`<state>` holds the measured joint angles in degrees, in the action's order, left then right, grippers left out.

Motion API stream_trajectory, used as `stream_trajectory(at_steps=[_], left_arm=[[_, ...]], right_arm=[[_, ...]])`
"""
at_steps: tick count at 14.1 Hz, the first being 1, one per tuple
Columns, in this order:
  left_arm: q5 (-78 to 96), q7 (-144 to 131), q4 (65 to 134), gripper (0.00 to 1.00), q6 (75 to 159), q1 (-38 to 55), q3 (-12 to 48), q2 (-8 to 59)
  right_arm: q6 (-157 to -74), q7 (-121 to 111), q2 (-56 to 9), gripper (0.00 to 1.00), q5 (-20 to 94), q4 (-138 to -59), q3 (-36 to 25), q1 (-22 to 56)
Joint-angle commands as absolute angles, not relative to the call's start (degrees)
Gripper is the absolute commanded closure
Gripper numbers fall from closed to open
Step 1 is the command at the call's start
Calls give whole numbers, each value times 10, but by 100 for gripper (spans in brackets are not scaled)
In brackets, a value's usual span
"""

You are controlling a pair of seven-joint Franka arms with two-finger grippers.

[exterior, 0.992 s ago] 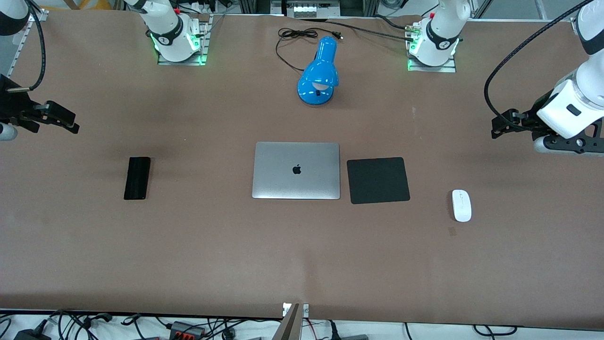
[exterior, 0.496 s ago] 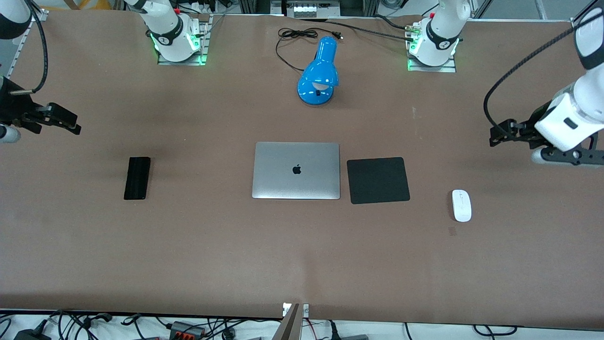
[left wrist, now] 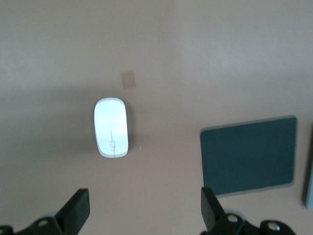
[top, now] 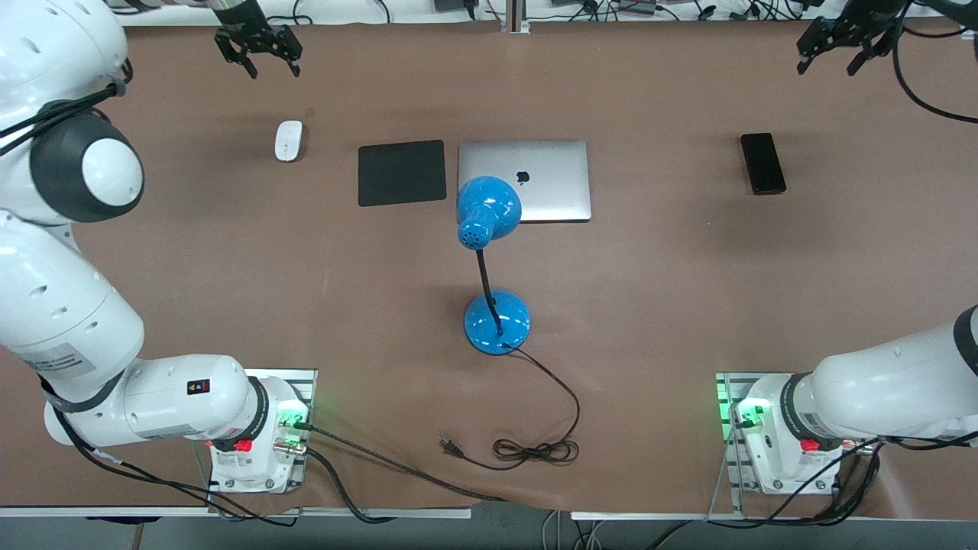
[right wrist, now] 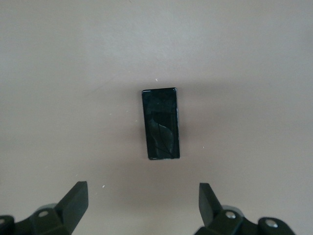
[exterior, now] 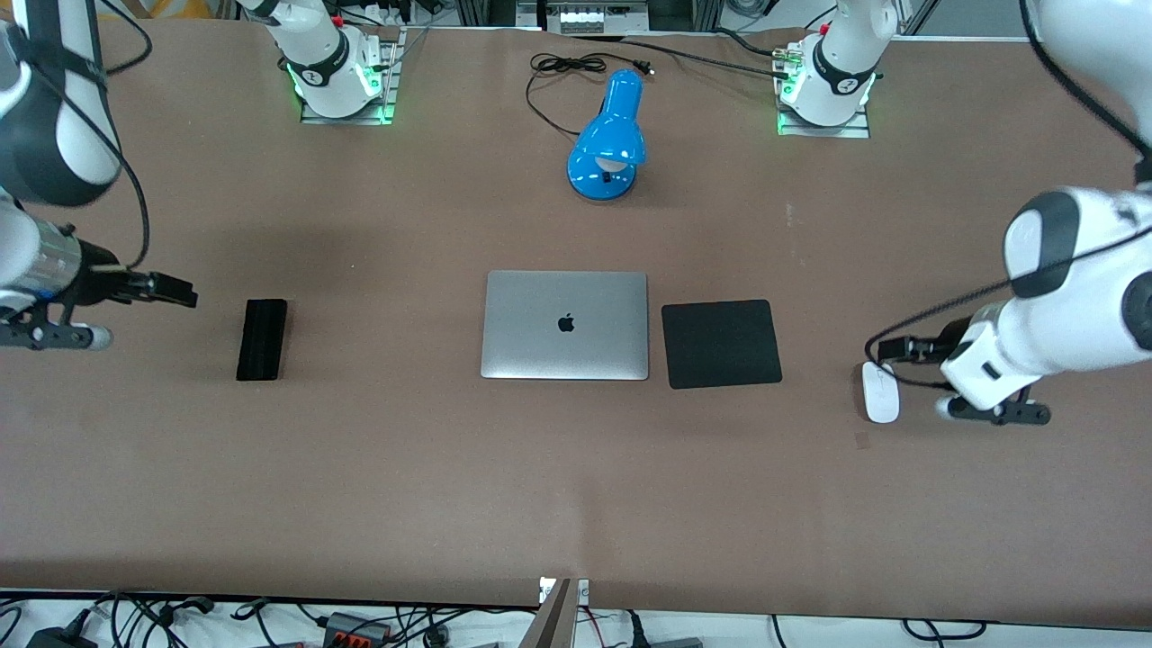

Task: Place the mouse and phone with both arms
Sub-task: 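Grasp the black phone with the right gripper while the left gripper grasps the mouse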

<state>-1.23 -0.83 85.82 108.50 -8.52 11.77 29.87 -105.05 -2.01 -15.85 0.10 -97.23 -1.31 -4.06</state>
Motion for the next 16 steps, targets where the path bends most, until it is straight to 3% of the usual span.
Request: stream_trajectory(at_steps=[1,6,16], left_arm=[[-42,-2,826,0,1149,-101,117,377],[-82,-1,835,0,1227,-124,117,440],[-89,37,875,0,1232,-120,116,452]], right_arm=[[-1089,-24,-203,0,1,-983,-9,-51],[-1213,-25,-269,0,-4,-1038,-11,-54],[-1276,-25,-352,0,-41,-1045,-11,-43]])
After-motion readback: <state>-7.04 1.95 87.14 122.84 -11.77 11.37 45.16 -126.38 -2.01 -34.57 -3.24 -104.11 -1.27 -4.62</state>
